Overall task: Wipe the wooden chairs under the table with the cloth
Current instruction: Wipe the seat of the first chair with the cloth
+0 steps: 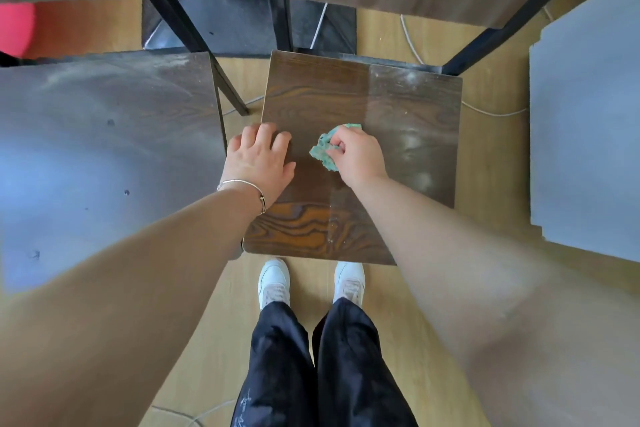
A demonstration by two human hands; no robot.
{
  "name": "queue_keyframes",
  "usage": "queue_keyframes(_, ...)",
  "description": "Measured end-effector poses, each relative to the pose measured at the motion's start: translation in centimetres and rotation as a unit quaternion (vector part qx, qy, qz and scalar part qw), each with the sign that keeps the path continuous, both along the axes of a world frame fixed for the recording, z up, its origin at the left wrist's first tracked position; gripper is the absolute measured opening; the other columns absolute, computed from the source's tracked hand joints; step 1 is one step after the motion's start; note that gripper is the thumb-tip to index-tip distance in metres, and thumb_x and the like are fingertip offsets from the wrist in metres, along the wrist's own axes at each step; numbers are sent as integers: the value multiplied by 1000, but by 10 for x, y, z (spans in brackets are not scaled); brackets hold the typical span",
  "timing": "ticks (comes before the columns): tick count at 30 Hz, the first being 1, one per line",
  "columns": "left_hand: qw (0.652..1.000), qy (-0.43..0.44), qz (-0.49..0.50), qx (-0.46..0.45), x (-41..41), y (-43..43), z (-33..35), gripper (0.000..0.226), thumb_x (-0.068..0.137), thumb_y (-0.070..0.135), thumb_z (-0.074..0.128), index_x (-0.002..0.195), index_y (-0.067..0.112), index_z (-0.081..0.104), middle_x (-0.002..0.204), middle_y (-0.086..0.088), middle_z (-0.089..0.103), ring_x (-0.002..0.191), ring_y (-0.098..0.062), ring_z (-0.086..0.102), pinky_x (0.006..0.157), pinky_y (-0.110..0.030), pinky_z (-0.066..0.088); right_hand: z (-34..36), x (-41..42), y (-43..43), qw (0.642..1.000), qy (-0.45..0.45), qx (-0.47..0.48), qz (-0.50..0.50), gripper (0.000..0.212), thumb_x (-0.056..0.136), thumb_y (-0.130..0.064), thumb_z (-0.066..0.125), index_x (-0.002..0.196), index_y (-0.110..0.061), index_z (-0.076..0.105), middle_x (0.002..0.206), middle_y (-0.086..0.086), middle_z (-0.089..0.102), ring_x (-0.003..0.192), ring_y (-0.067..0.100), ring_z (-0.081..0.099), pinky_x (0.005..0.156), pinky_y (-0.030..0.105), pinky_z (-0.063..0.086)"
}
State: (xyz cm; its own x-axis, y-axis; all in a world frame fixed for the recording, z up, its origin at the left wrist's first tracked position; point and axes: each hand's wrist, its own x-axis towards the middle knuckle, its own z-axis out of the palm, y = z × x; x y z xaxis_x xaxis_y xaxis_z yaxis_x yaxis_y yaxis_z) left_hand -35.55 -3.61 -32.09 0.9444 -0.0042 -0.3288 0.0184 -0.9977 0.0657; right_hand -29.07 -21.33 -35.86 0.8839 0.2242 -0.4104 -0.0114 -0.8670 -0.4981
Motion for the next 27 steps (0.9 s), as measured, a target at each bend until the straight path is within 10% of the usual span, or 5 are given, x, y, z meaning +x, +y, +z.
queue_keyframes(27, 1000, 15, -17, -7, -72, -32, 21, 47, 90, 41, 55, 130, 19, 46, 134, -8, 43, 120, -33, 40, 95, -47, 39, 6, -148, -51, 992, 45, 76, 91, 7, 84, -17, 67, 86, -10, 68, 82, -7, 56, 74, 15, 53, 66, 34, 45)
